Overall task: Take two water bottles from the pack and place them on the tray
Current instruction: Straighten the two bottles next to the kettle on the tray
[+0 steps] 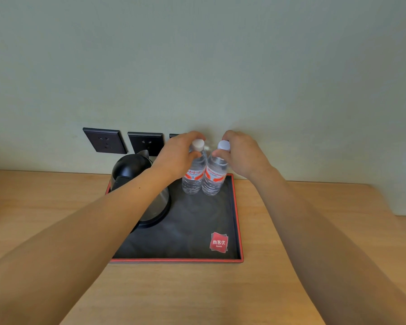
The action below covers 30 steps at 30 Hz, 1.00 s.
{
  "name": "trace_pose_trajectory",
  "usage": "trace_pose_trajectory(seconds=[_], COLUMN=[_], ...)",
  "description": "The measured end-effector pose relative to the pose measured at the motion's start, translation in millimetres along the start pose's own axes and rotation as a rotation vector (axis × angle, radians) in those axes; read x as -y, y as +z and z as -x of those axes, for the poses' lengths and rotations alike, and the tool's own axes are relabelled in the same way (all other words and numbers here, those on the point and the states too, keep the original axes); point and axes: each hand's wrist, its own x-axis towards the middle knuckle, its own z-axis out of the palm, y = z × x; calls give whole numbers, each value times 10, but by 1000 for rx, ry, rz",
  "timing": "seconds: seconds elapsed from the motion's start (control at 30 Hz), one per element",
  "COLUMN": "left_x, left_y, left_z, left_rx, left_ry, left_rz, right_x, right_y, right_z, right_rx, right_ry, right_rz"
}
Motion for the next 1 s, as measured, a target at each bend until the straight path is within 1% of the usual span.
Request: trace_pose_trajectory(seconds=[0.17, 0.33, 0.5, 0.6, 0.7, 0.8, 0.87, 0.93, 1.0], left_x=[8, 10, 17, 23, 26, 27, 22, 18, 15], left_y=[-24, -23, -18, -9, -9, -6, 1, 9, 12], left_z=[3, 0, -4, -14, -18, -19, -23, -25, -28], left_rx=[5, 11, 12, 15, 21, 22, 19, 19, 21], left_ry=[1, 1, 4, 3, 7, 10, 9, 11, 10], left_rz=[5, 5, 12, 4, 1, 8, 4, 5, 7], right_x=[8, 57, 69, 83, 71, 74, 75, 60, 39], right_y=[38, 26, 19, 28, -11, -86, -110, -105, -96], right_z=[-36, -99, -132, -121, -77, -17, -1, 0, -1], right_rx=[-74, -154, -154, -114, -24, 142, 216, 224, 199], right_ry=[43, 96, 92, 79, 39, -99, -175, -189, -169], right_rz=[155, 363, 447, 429, 312, 160, 175, 205, 183])
